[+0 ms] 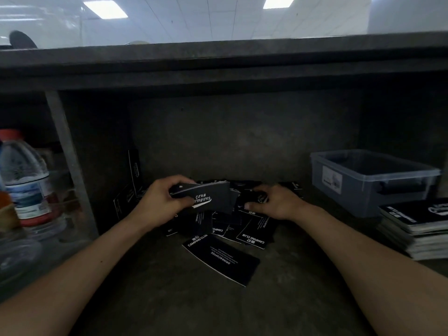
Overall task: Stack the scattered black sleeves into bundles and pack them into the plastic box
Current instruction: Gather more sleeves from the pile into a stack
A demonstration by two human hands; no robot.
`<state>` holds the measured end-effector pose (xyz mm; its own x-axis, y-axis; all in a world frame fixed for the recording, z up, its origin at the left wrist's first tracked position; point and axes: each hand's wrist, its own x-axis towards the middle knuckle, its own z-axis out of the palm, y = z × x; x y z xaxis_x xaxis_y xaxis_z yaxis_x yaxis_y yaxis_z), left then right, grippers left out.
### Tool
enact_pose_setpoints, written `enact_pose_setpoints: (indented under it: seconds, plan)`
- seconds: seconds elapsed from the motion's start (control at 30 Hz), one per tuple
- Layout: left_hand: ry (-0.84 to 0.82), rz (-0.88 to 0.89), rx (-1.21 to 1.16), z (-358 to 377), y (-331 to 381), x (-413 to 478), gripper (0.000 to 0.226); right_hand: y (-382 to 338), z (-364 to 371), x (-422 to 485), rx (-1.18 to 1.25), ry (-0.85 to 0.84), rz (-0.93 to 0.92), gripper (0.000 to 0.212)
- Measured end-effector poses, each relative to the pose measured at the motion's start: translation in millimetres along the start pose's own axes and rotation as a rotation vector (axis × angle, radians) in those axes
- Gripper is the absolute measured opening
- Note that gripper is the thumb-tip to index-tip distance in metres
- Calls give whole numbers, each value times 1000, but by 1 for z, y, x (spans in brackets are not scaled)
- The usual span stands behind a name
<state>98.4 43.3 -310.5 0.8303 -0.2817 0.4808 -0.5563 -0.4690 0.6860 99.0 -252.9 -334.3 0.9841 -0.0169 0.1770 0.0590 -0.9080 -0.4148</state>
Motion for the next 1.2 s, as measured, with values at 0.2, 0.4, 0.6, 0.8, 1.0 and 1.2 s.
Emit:
enact_pose_setpoints:
  seconds: [0.2,0.4,0.6,0.8,1.0,1.2]
  plan:
    - [-113,12,69,2,-1,0,24,0,-11,-5,-37,62,194,105]
    - [-162,60,85,2,-1,-3,35,-1,-24,7,964,487,228,17]
    - [-97,12,118,2,-3,-1,65,-26,-20,1,1190,615,140,26]
    - [-119,31,5,3,-7,0,90,-52,-18,-10,1246,214,125,30]
    - [-50,97,-3,0,2,-3,56,-62,-34,-6,892,-26,217,24]
    - [-199,164,49,1,0,-2,37,-26,-4,19,362,132,130,26]
